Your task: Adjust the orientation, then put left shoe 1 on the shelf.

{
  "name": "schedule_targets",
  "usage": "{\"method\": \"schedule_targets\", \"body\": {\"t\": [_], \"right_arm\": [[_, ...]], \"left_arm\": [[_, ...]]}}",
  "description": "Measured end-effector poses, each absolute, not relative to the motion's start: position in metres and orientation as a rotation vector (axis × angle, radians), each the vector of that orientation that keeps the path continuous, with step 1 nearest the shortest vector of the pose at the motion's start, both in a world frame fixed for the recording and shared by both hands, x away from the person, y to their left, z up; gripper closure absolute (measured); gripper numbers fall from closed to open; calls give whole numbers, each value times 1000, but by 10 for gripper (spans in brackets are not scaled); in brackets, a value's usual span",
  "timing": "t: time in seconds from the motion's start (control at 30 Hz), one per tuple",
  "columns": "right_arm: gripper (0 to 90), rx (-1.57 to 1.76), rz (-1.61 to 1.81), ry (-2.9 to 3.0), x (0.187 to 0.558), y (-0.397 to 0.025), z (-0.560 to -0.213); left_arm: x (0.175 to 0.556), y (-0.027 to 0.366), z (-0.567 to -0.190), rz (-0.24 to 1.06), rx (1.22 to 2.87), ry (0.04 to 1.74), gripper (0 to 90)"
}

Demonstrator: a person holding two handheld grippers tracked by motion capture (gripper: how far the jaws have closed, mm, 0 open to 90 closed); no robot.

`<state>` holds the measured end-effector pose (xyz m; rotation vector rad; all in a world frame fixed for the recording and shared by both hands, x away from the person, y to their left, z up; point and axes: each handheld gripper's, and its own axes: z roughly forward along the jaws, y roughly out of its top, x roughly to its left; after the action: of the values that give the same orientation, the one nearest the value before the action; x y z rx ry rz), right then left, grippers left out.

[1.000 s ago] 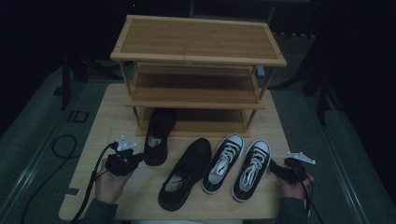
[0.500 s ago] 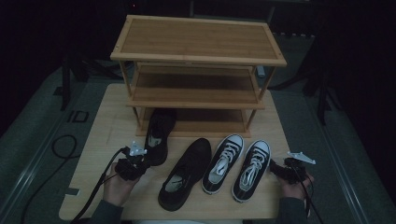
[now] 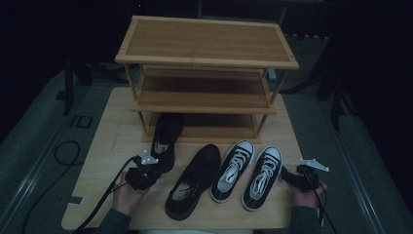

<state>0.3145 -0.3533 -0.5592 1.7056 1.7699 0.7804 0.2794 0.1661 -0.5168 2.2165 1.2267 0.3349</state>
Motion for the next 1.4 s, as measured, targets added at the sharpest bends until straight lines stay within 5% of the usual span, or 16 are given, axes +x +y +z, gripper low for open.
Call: {"method": "schedule_targets", "body": {"t": [1.4], "right_arm": [[229,1704,779,1771,315,-353,-559]], "left_arm": [[317,142,-515,434,2247,1247,898]]}}
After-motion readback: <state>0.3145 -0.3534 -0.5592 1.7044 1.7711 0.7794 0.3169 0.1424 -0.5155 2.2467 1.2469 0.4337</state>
